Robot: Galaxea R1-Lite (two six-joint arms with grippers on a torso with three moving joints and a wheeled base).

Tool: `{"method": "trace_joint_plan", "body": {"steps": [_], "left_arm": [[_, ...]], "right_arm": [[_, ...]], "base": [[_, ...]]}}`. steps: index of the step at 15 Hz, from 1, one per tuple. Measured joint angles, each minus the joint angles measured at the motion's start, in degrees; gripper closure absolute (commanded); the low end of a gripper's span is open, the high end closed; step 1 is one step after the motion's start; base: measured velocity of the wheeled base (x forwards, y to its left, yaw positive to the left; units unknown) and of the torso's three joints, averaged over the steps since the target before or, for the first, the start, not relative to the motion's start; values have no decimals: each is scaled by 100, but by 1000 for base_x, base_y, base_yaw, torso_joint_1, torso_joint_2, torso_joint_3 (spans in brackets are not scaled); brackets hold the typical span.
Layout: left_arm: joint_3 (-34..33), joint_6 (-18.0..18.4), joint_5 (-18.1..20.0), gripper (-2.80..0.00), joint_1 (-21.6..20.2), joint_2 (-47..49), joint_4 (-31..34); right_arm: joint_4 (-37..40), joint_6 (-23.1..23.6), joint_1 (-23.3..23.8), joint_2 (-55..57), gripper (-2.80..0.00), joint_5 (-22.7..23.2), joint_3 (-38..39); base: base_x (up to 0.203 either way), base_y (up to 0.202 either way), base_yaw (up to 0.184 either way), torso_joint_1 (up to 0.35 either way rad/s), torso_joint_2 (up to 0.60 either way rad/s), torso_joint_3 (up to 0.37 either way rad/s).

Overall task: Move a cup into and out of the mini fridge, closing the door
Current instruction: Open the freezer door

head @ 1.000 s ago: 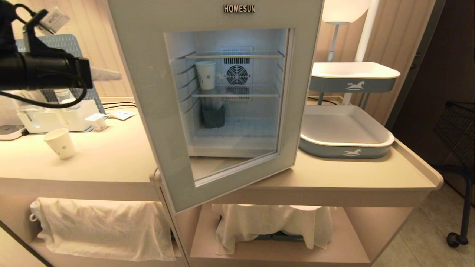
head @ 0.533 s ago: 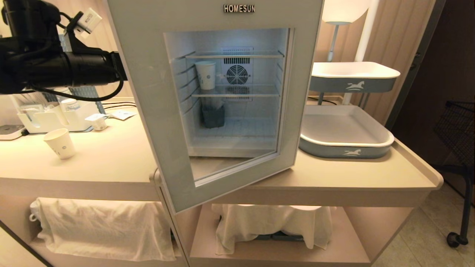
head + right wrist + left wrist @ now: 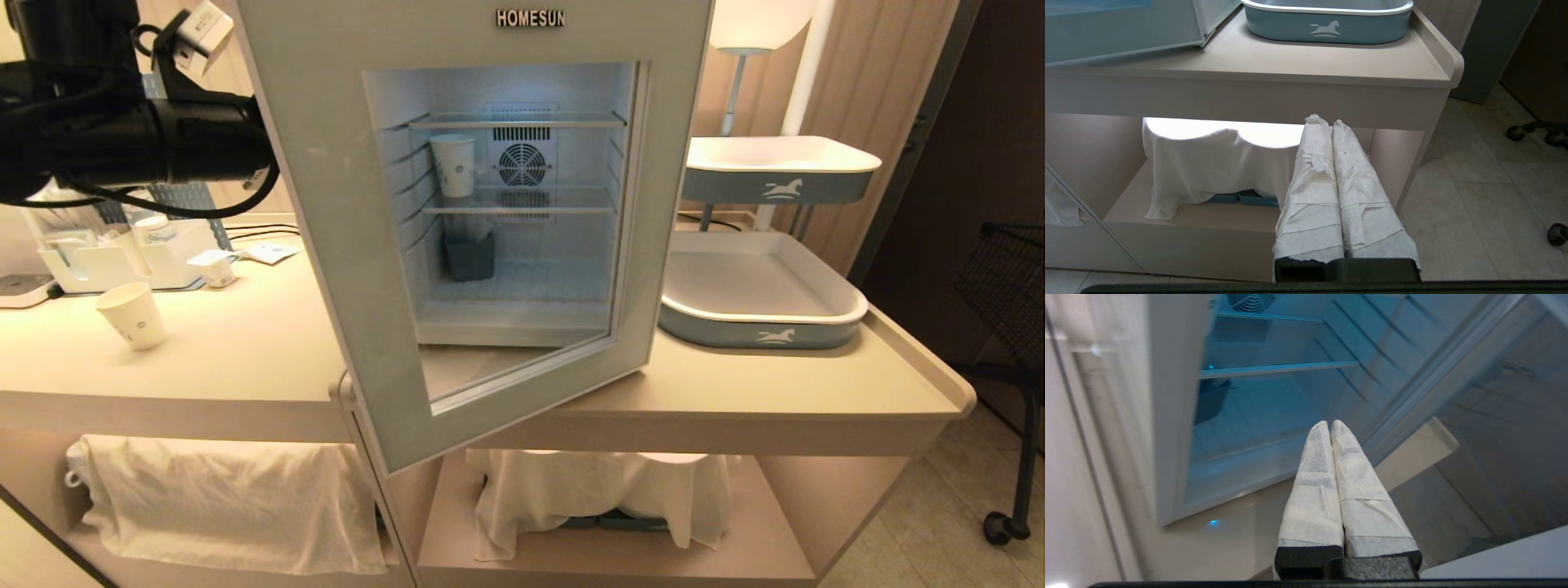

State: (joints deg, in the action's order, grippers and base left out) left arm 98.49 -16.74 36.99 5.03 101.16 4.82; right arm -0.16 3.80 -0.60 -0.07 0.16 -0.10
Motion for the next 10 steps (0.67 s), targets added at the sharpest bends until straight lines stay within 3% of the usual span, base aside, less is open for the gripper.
{"method": "trace_joint_plan", "body": {"steps": [4,7,10], "left_arm": [[-72,-659,15,0,294,-371,16],[-245,-751,-3,0,759,-725,4],[-601,-794,-3,0,1501,-1101,-36]], "right_arm": [[0,2,0,0,0,0,0],[2,2,0,0,0,0,0],[0,2,0,0,0,0,0]], "base": [[0,0,0,0,0,0],[0,0,0,0,0,0],[0,0,0,0,0,0]]}}
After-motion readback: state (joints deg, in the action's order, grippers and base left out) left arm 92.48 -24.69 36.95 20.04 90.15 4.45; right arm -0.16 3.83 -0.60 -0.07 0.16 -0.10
